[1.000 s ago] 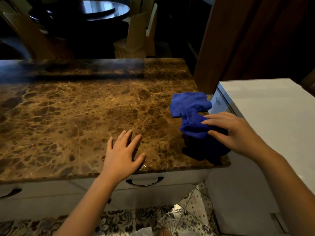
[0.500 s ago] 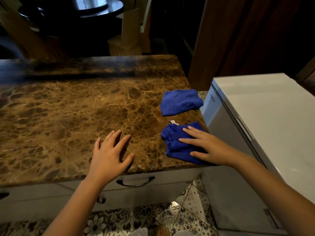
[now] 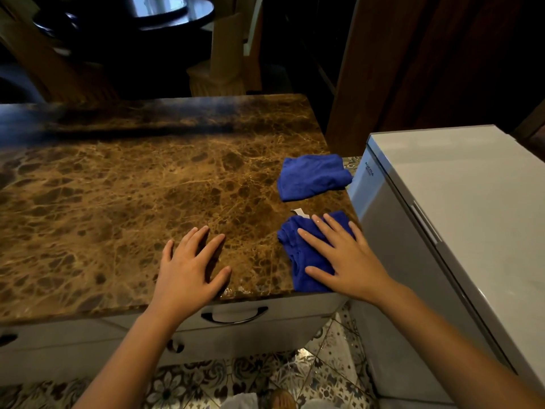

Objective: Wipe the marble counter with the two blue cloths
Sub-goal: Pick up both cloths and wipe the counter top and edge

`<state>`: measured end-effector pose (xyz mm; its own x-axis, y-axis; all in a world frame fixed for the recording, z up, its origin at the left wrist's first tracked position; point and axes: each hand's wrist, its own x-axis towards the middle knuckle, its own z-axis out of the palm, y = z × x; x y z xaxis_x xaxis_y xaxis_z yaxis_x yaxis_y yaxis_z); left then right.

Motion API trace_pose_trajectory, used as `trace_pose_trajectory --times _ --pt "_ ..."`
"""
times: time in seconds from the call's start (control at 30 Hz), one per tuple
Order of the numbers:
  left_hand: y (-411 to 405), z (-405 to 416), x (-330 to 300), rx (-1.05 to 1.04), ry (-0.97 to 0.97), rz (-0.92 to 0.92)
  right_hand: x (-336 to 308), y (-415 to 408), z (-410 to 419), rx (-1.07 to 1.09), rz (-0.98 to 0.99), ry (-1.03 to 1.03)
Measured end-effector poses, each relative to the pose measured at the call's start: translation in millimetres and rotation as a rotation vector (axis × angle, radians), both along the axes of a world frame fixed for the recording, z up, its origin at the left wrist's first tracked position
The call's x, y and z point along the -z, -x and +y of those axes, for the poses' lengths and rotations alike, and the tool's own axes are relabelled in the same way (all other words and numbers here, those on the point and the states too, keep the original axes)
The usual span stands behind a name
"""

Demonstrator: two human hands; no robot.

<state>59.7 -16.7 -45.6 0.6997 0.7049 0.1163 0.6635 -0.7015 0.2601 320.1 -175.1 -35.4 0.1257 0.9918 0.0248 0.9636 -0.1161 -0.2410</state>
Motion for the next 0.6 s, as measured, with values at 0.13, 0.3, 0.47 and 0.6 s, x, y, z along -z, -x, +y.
trace_pose_trajectory --times 0.13,0.3,0.47,0.6 --pt "0.6 0.0 1.8 -0.002 -0.006 0.012 1.3 -12.8 0.2 -0.013 -0.046 0.012" --pt "1.7 -0.1 0.6 0.000 0.015 0.030 0.6 -19.7 -2.1 0.016 -0.057 0.018" --pt "-10.2 12.2 -25.7 0.034 -0.019 0.049 -3.6 -7.3 2.7 0.089 -0.063 0.018" --pt "-62.5 39.7 -62.1 0.123 -0.024 -0.020 -1.2 -1.2 6.3 0.071 -0.032 0.008"
